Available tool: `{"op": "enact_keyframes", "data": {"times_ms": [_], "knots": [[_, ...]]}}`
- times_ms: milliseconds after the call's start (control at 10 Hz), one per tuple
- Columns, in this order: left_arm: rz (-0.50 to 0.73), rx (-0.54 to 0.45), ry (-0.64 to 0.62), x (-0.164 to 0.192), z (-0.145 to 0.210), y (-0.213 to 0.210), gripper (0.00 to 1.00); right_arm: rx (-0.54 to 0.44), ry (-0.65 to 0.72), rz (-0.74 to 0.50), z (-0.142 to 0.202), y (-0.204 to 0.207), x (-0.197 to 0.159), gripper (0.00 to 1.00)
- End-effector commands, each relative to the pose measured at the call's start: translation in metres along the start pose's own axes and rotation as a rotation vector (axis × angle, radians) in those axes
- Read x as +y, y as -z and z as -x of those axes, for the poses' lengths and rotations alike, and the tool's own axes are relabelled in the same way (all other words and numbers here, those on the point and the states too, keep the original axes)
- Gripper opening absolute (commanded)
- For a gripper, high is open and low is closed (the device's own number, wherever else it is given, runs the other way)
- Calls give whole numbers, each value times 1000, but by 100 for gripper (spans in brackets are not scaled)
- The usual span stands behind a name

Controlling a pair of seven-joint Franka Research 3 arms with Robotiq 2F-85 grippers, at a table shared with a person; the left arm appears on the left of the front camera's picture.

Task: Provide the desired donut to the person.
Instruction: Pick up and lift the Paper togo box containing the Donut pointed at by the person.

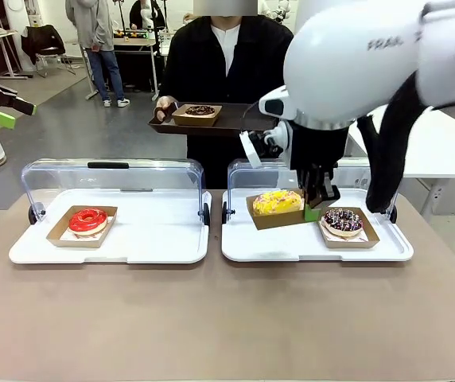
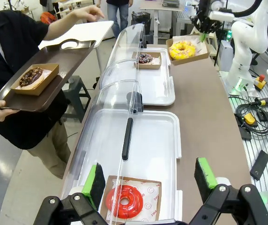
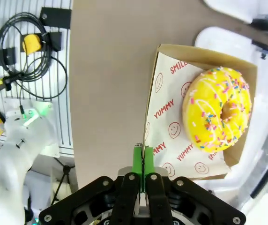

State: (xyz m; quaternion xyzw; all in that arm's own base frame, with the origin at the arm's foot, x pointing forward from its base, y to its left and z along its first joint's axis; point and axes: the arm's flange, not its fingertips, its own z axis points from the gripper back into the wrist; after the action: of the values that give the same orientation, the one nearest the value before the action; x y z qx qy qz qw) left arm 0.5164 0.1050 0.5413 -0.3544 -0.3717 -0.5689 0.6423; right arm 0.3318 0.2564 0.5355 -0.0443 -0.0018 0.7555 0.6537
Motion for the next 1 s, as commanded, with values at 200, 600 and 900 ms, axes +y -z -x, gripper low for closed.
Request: {"op": "enact_keyframes", "data": {"times_ms": [200, 600, 900], "knots": [[1, -3, -7, -1, -2, -1, 100, -33, 94, 58, 1, -49, -13, 0], [1, -3, -7, -1, -2, -1, 100, -35, 243, 22, 11, -62, -82, 0], [1, -3, -7, -1, -2, -1, 100, -42, 187, 72, 22, -51, -112, 0]]}}
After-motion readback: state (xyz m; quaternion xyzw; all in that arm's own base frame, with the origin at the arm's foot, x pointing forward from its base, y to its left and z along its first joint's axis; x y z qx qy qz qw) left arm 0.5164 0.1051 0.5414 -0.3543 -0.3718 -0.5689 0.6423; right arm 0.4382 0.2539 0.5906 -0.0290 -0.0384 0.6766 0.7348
